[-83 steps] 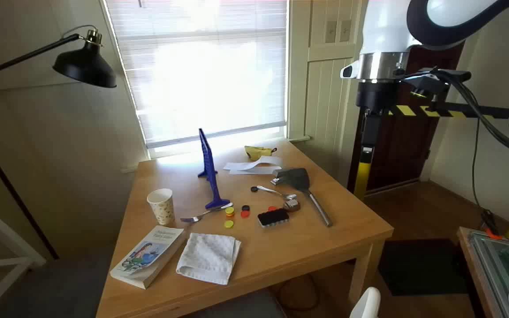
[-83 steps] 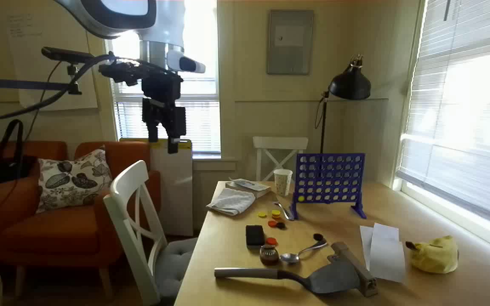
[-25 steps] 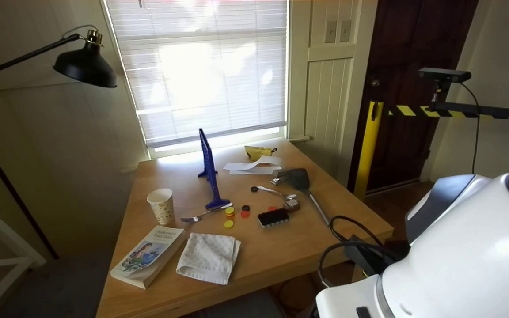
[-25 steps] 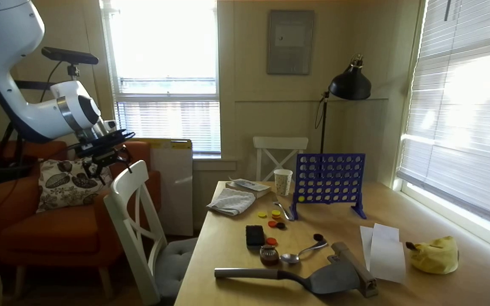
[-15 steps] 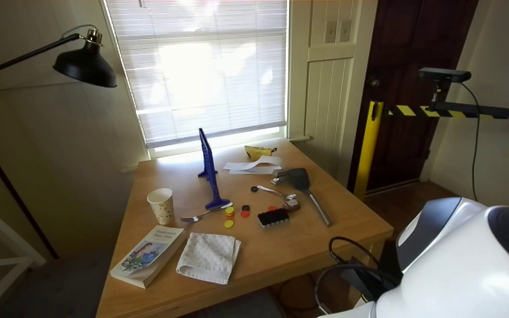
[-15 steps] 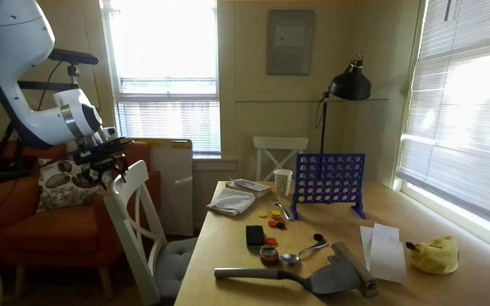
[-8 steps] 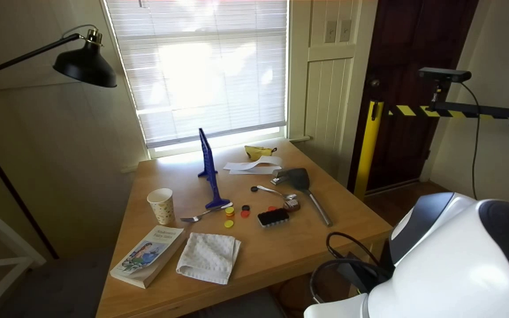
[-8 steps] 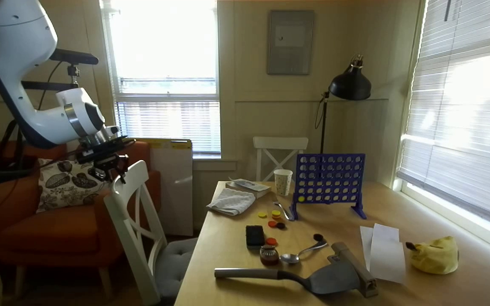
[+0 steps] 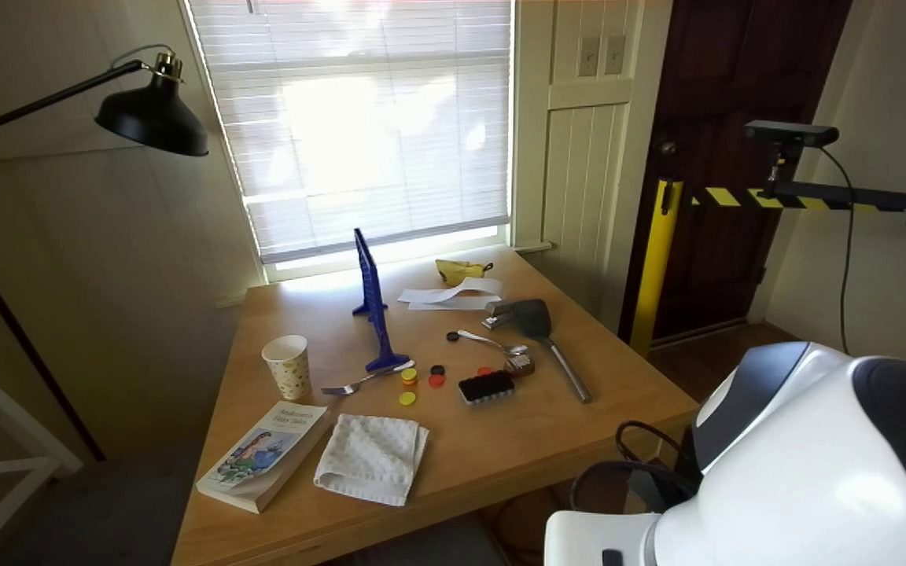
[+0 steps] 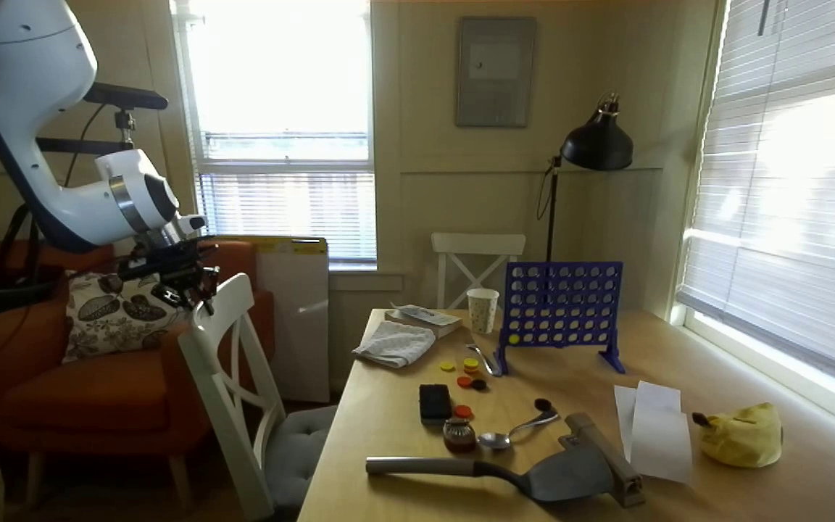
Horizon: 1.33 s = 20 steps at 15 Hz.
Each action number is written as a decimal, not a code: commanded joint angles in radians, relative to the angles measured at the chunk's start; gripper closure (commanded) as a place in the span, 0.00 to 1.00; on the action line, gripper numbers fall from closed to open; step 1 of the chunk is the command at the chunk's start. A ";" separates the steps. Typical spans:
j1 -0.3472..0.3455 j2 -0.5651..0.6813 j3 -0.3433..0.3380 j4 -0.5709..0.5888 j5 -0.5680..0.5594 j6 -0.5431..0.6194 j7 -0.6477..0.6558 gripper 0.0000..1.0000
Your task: Push the chair underneath the table.
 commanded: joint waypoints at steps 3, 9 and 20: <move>-0.006 -0.016 -0.082 0.029 -0.113 -0.055 0.105 0.94; -0.021 -0.016 -0.136 0.053 -0.115 -0.043 0.085 0.94; -0.070 0.044 -0.231 0.122 -0.012 0.010 0.015 0.94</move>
